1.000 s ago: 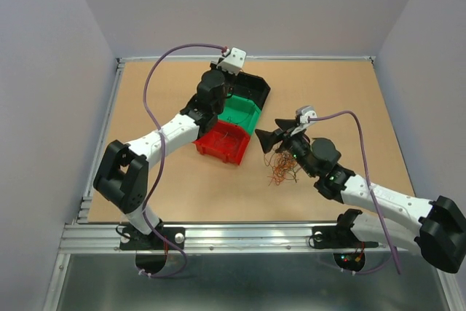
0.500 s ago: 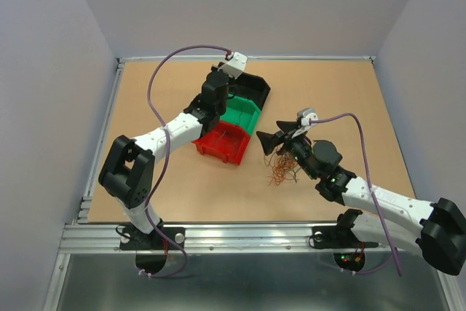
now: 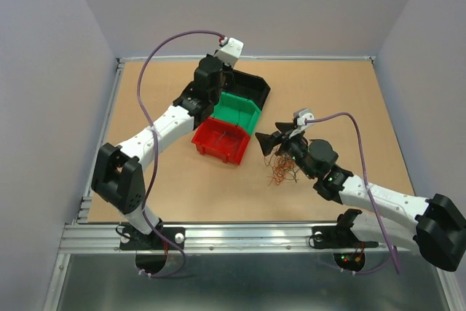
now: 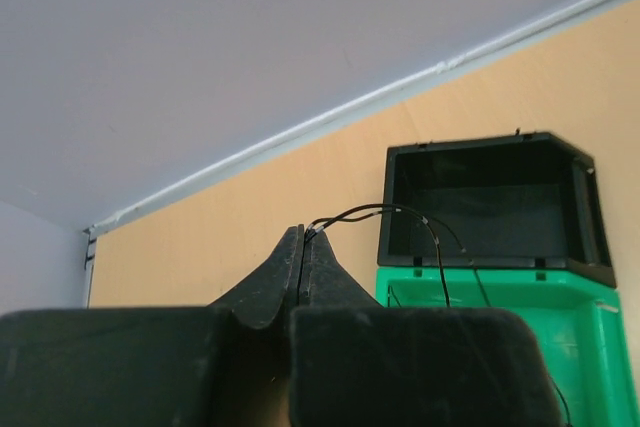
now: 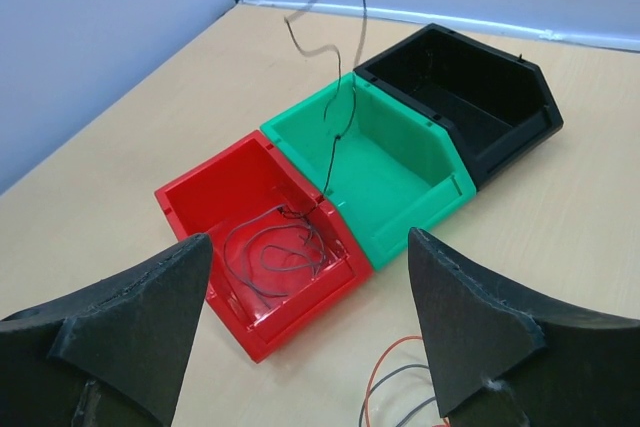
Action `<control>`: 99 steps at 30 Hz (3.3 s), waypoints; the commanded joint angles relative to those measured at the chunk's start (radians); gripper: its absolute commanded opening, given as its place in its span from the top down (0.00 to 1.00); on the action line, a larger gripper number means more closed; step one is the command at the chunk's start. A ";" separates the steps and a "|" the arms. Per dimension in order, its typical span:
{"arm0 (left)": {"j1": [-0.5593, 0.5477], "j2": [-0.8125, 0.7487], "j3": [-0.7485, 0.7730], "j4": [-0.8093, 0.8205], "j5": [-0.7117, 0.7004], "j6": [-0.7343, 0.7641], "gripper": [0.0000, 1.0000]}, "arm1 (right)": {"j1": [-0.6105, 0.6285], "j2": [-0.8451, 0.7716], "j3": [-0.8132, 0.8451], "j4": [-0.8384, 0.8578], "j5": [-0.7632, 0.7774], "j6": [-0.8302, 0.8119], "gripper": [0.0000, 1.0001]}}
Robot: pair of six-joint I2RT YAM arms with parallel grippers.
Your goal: Untangle the cables
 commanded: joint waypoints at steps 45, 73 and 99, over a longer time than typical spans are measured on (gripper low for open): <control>-0.001 -0.180 0.131 -0.074 0.148 -0.060 1.00 | -0.004 0.244 0.141 0.109 -0.037 -0.041 0.20; -0.009 0.145 0.114 -0.286 0.153 0.112 1.00 | -0.011 0.038 0.004 0.083 0.044 -0.056 0.20; -0.021 0.308 0.212 -0.462 0.155 0.118 0.68 | -0.031 0.043 0.009 0.068 0.041 -0.042 0.20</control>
